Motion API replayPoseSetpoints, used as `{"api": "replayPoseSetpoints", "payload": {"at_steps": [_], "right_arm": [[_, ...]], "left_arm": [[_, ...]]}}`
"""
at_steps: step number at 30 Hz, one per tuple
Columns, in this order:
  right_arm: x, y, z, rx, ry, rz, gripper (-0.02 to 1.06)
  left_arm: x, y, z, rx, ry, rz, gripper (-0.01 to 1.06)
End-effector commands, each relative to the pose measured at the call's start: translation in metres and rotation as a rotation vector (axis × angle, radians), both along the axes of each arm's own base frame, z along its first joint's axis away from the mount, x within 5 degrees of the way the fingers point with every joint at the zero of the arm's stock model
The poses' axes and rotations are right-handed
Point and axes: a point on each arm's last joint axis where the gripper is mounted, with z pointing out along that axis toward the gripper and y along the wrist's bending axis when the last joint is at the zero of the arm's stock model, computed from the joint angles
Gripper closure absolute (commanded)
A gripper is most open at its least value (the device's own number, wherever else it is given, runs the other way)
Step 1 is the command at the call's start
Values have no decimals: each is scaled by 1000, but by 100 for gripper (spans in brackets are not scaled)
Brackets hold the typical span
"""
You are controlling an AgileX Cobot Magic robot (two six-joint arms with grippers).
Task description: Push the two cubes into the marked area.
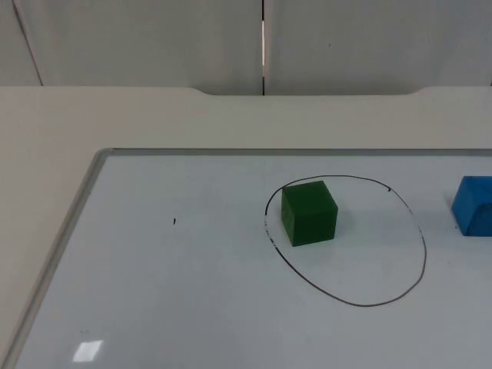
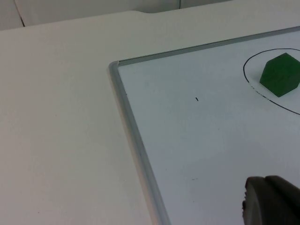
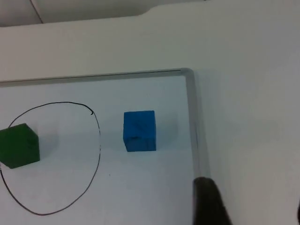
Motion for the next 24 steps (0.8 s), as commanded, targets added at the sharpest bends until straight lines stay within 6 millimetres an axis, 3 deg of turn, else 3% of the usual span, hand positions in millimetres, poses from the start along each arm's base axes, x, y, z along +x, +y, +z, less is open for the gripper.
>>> {"api": "replayPoseSetpoints", "payload": {"at_steps": [1, 2, 4, 7, 18, 24], "right_arm": [[18, 0, 3, -10, 10, 0, 75], [18, 0, 3, -10, 10, 0, 75], [34, 1, 3, -17, 18, 6, 88], [51, 2, 1, -21, 46, 7, 96], [112, 5, -13, -23, 121, 15, 97], [146, 7, -37, -24, 154, 23, 97]], "left_arm": [[0, 0, -1, 4, -4, 1, 105], [0, 0, -1, 4, -4, 1, 105], [0, 0, -1, 4, -4, 1, 105], [0, 0, -1, 4, -4, 1, 105], [0, 0, -1, 4, -4, 1, 105], [0, 0, -1, 4, -4, 1, 105]]}}
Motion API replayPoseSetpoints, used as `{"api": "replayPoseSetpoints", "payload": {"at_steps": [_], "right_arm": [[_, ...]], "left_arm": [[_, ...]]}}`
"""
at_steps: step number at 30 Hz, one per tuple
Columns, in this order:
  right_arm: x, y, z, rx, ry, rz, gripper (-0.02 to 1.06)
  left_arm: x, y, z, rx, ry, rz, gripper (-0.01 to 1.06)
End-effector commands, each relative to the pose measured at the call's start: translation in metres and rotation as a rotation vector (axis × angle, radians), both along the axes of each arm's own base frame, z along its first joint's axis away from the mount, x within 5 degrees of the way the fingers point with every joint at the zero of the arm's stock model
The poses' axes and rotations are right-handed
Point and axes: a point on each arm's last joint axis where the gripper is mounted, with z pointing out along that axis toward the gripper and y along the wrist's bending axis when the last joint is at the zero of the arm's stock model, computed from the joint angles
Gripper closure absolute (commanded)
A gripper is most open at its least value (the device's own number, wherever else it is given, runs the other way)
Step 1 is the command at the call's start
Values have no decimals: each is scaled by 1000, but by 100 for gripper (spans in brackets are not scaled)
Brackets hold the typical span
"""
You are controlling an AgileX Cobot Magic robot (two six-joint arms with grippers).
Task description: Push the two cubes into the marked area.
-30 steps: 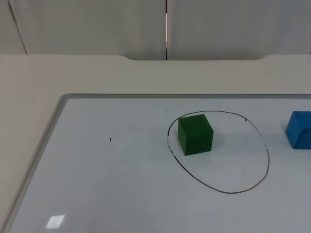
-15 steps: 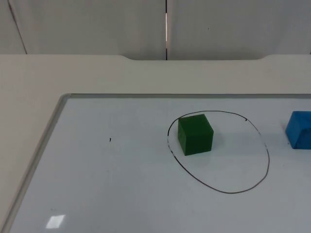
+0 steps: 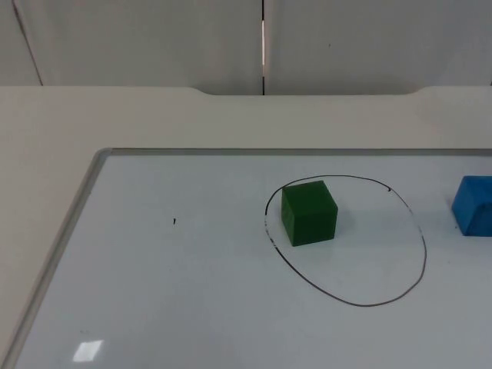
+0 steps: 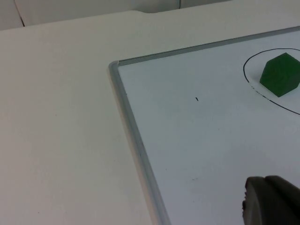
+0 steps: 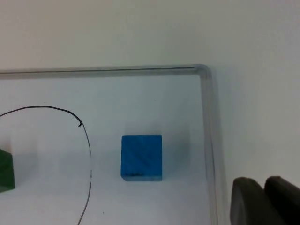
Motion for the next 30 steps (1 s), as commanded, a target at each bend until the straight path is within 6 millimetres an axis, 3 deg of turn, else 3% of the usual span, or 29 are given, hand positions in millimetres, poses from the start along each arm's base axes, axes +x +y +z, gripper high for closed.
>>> {"api": "replayPoseSetpoints", "payload": {"at_steps": [1, 11, 15, 30], "right_arm": [[10, -1, -4, -8, -13, 4, 97], [52, 2, -54, -29, 86, 33, 97], [70, 2, -87, -49, 156, 53, 97], [98, 4, -176, -53, 333, 69, 97]], "left_arm": [[0, 0, -1, 3, -4, 2, 105], [0, 0, -1, 3, -4, 2, 105], [0, 0, -1, 3, -4, 2, 105], [0, 0, -1, 3, -4, 2, 105]]}}
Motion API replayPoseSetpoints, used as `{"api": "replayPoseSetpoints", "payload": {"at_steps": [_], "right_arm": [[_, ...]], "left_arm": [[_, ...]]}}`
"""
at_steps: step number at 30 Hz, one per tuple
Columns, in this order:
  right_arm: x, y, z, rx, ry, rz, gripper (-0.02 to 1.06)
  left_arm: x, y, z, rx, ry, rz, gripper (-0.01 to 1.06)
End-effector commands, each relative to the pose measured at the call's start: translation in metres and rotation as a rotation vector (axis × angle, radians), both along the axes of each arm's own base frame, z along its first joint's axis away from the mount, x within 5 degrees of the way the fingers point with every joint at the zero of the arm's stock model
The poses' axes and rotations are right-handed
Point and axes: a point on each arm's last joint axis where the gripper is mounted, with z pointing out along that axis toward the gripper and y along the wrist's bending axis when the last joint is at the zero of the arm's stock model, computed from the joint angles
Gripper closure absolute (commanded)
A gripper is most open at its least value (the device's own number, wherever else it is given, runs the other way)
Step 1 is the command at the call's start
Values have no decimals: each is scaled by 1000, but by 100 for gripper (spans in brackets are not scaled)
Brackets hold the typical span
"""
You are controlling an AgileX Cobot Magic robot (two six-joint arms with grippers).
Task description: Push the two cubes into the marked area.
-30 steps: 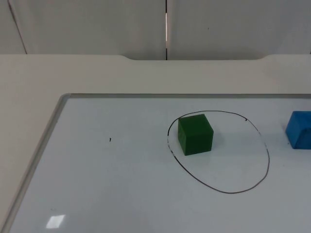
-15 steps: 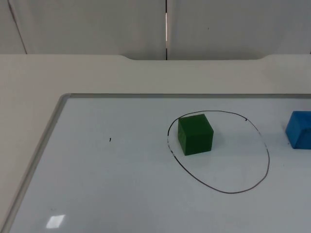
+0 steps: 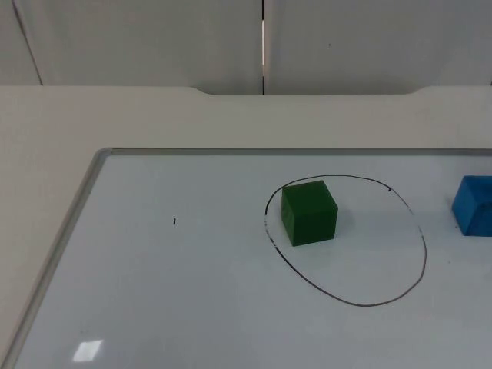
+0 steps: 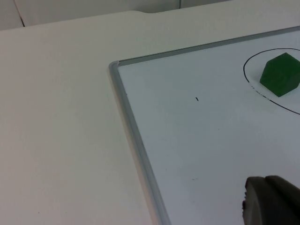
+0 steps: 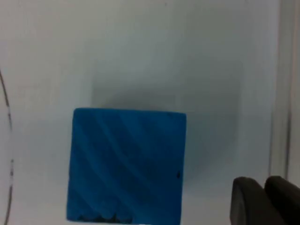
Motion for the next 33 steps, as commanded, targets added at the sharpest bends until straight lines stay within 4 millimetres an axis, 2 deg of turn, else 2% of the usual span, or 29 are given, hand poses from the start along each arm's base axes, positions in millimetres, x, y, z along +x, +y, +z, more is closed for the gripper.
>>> {"api": "replayPoseSetpoints", "payload": {"at_steps": [1, 10, 33], "right_arm": [[4, -1, -5, -5, -6, 9, 97], [9, 0, -31, -2, 21, 13, 104], [13, 2, -29, 46, -31, -33, 104]], "left_arm": [[0, 0, -1, 3, -4, 2, 105], [0, 0, -1, 3, -4, 2, 105], [0, 0, -1, 3, -4, 2, 105]]}}
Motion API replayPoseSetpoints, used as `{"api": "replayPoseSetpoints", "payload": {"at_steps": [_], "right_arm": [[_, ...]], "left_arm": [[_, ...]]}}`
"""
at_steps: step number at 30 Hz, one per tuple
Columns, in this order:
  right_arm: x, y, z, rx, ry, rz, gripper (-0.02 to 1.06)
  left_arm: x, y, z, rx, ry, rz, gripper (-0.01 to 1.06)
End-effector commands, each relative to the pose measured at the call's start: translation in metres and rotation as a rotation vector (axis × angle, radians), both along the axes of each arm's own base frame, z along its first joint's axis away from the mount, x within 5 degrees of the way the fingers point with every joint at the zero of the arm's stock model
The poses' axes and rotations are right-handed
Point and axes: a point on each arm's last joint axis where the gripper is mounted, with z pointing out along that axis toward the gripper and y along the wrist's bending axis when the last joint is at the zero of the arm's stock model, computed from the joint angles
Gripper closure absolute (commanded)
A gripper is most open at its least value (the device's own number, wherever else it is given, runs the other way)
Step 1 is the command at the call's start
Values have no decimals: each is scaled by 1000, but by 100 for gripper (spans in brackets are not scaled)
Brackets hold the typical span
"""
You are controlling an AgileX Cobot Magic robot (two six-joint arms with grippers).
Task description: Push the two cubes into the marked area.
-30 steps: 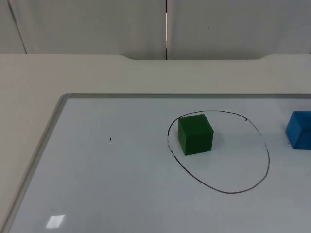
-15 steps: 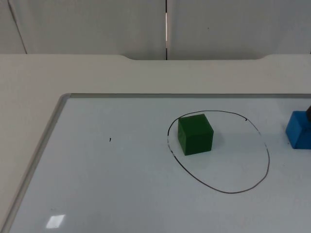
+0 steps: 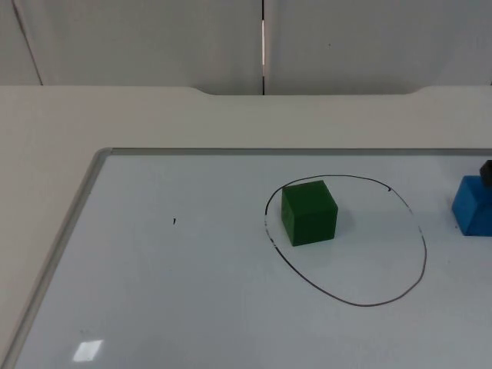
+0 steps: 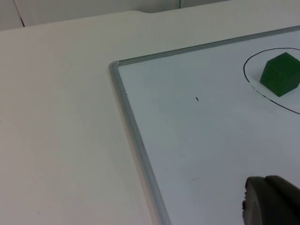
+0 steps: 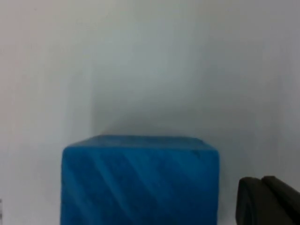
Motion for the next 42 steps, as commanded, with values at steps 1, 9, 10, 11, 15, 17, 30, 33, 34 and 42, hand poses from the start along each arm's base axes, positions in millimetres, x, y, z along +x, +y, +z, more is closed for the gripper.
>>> {"api": "replayPoseSetpoints", "payload": {"at_steps": [1, 9, 10, 11, 15, 17, 30, 33, 34, 42], "right_arm": [[2, -1, 1, 4, -19, -4, 104], [3, 8, 2, 21, -31, 2, 104], [3, 8, 2, 21, -31, 2, 104], [3, 11, 2, 22, -39, 11, 104], [4, 25, 3, 22, -67, 55, 104], [4, 29, 3, 23, -72, 64, 104], [4, 38, 4, 30, -87, 85, 104], [4, 38, 4, 30, -87, 85, 104], [5, 38, 4, 31, -89, 85, 104], [5, 46, 5, 42, -110, 88, 104]], "left_arm": [[0, 0, -1, 1, -3, 3, 105], [0, 0, -1, 1, -3, 3, 105], [0, 0, -1, 1, -3, 3, 105], [0, 0, -1, 1, -3, 3, 105], [0, 0, -1, 1, -3, 3, 105], [0, 0, -1, 1, -3, 3, 105], [0, 0, -1, 1, -3, 3, 105], [0, 0, -1, 1, -3, 3, 105], [0, 0, -1, 1, -3, 3, 105], [0, 0, -1, 1, -3, 3, 105]]}}
